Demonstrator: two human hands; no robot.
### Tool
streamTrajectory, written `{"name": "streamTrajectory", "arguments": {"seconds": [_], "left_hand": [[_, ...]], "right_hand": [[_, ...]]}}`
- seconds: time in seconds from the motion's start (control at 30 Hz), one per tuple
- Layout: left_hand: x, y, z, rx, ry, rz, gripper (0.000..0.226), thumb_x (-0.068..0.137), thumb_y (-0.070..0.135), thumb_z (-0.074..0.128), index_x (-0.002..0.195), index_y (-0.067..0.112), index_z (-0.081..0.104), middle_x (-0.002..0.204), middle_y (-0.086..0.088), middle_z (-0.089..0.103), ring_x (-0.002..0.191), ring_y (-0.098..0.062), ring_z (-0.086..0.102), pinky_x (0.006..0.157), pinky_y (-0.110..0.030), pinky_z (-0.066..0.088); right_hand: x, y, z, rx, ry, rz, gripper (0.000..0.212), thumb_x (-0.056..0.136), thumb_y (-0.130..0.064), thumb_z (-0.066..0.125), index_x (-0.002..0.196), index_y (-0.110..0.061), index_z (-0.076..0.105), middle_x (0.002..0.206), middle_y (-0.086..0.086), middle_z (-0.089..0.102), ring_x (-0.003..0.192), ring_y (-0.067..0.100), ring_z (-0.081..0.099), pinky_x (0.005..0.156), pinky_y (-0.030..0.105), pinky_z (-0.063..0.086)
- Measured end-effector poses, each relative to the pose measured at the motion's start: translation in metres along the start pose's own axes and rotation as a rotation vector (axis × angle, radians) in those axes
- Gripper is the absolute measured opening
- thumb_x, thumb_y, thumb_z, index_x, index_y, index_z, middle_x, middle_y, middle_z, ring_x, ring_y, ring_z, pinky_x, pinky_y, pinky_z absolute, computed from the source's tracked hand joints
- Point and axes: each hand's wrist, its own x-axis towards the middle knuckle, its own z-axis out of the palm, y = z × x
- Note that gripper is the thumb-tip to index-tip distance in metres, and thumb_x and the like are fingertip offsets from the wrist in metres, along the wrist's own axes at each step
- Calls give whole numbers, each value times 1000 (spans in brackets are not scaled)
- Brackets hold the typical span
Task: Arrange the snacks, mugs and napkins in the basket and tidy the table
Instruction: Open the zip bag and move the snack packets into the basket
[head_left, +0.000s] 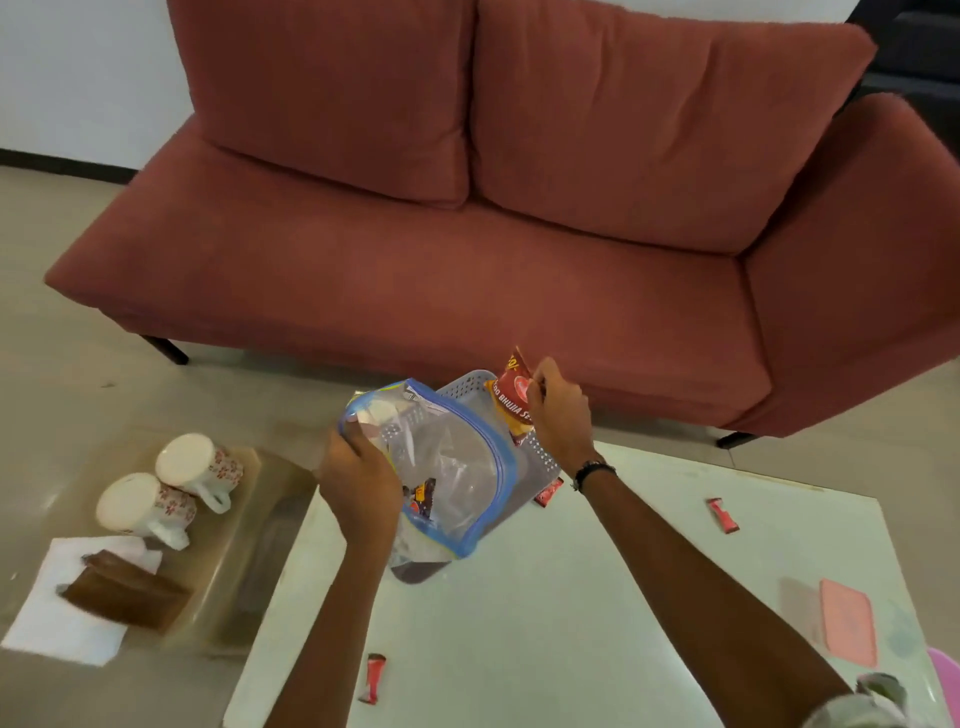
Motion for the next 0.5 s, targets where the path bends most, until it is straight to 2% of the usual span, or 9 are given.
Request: {"name": "streamTrajectory", "arguments": {"seconds": [0.07, 0.13, 0.2, 0.3, 0.4, 0.5], "left_hand": [[3, -19, 7, 8, 13, 18, 39, 101, 24, 30, 103, -5, 56, 97, -28, 64, 89, -42, 59, 67, -32, 36], [6, -33, 10, 19, 12, 49, 37, 101, 23, 31, 102, -3, 57, 92, -25, 64, 83, -39, 59, 62, -30, 33], [9, -44, 14, 20, -13, 60, 37, 101, 25, 31, 100, -2, 56, 89, -23, 63, 79, -35, 56, 59, -30, 32], [11, -59, 23, 19, -49, 62, 39, 101, 27, 29, 104, 0, 57, 88, -21, 63, 79, -34, 56, 63, -31, 34], [9, -71, 31, 21, -75, 51, 40, 101, 29, 29, 110, 0, 56, 86, -14, 61, 74, -24, 50, 58, -29, 33], [8, -82, 40, 11, -95, 26, 41, 100, 28, 30, 104, -2, 57, 79, -12, 58, 66, -22, 50, 52, -24, 36]], "right_hand": [[7, 18, 34, -41, -72, 10, 17, 100, -17, 35, 85, -11, 39, 69, 3, 48, 50, 17, 38, 50, 27, 29], [15, 35, 64, -75, -121, 13, 16, 100, -17, 34, 85, -12, 38, 72, 5, 49, 54, 21, 39, 44, 24, 21], [24, 51, 88, -85, -139, 42, 14, 98, -14, 35, 85, -12, 39, 73, 9, 52, 61, 27, 41, 46, 28, 26], [46, 65, 116, -49, -130, 118, 13, 96, -11, 38, 87, -7, 46, 78, 17, 61, 67, 32, 49, 58, 34, 33], [63, 72, 137, -66, -136, 152, 14, 96, -17, 40, 92, -8, 51, 89, 18, 65, 74, 32, 53, 60, 31, 33], [72, 81, 157, -70, -138, 164, 18, 98, -21, 41, 97, -7, 52, 96, 18, 66, 76, 26, 55, 54, 24, 32]]}}
